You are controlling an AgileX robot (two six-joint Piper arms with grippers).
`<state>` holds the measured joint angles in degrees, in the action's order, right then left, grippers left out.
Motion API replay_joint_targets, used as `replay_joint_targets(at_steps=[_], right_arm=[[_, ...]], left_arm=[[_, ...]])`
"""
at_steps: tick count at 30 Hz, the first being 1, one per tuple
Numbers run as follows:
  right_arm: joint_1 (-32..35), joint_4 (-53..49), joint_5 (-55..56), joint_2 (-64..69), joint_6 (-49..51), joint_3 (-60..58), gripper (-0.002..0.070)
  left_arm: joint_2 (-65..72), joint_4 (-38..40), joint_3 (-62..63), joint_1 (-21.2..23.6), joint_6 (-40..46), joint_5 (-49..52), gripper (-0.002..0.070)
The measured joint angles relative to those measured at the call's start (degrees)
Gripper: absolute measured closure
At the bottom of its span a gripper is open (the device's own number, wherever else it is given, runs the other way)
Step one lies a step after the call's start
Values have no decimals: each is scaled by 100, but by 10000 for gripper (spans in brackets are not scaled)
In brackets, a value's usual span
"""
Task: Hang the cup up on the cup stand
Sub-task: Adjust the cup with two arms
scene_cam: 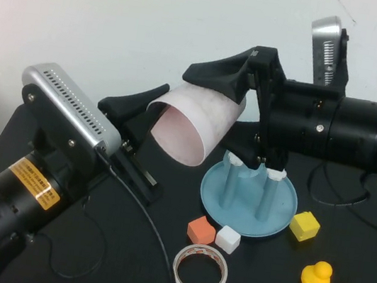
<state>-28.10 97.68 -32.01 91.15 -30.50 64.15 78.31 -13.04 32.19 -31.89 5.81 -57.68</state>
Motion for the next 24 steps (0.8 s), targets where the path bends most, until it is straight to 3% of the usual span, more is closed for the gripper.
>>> replay_joint_targets(at_steps=[6, 9, 16, 20, 24], right_arm=[[-8, 0, 138, 0, -221, 0, -4], [-8, 14, 149, 0, -308, 0, 68], [-8, 22, 148, 0, -502, 8, 68], [-8, 22, 71, 0, -692, 25, 69], [5, 12, 51, 9, -955, 159, 69]], left_arm=[[0, -11, 0, 0, 0, 0, 670], [0, -11, 0, 0, 0, 0, 670], [0, -20, 0, 0, 0, 45, 650], [0, -20, 0, 0, 0, 207, 536], [0, -58, 0, 0, -302, 308, 374]])
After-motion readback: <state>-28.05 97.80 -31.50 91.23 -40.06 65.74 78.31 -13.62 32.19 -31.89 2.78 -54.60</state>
